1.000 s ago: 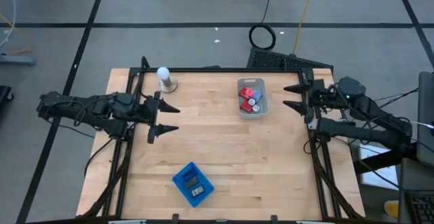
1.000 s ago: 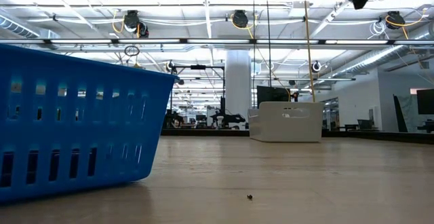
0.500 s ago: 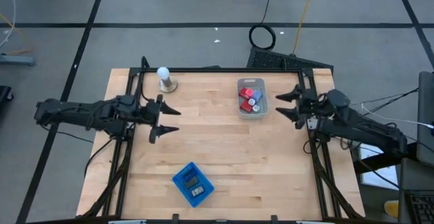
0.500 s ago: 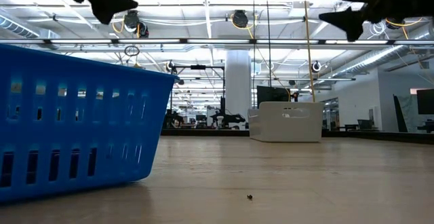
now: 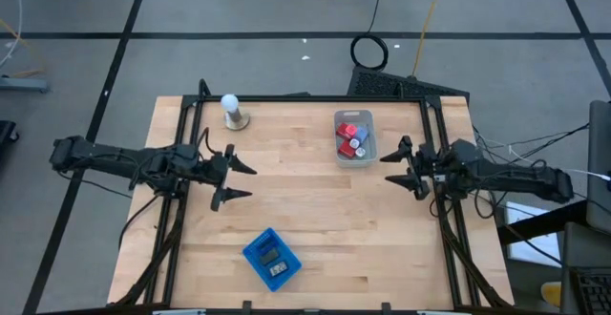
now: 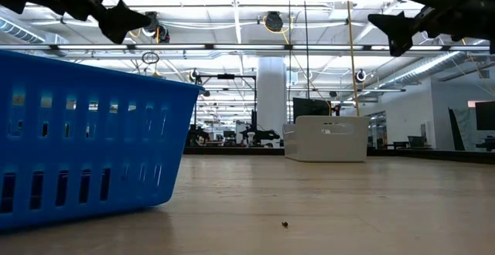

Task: Pick & Place Office items
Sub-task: Return to Home Position

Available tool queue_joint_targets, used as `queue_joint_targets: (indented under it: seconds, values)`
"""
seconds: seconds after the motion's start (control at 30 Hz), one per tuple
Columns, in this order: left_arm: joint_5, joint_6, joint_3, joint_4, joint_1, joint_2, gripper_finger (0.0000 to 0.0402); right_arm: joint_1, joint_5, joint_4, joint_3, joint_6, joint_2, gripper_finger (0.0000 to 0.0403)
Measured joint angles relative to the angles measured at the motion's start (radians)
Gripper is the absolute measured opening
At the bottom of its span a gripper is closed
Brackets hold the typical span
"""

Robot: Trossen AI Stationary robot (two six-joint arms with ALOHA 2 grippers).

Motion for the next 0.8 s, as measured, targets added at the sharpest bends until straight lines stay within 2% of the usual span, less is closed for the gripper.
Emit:
queue_joint_targets:
  seconds: [0.23,0.43,0.53,0.7,0.8]
  values:
    - [-0.026,0.018,0.0,-0.01,-0.002,0.001,0.0296,0.19,0.222,-0.028,0.0,-0.11,0.014,0.0267]
    - [-0.027,0.052,-0.012,0.002,-0.002,0.0,0.0296,0.291,0.332,0.003,-0.034,-0.13,0.038,0.0267]
    - [-0.035,0.039,-0.071,0.038,-0.002,-0.005,0.0296,0.322,0.36,0.093,-0.086,-0.139,0.038,0.0267]
    - [-0.035,0.018,-0.196,0.222,-0.002,-0.028,0.0296,0.353,0.361,0.218,-0.143,-0.141,0.038,0.0267]
    - [-0.035,0.006,-0.247,0.276,-0.002,-0.035,0.0296,0.37,0.381,0.209,-0.146,-0.137,0.038,0.0267]
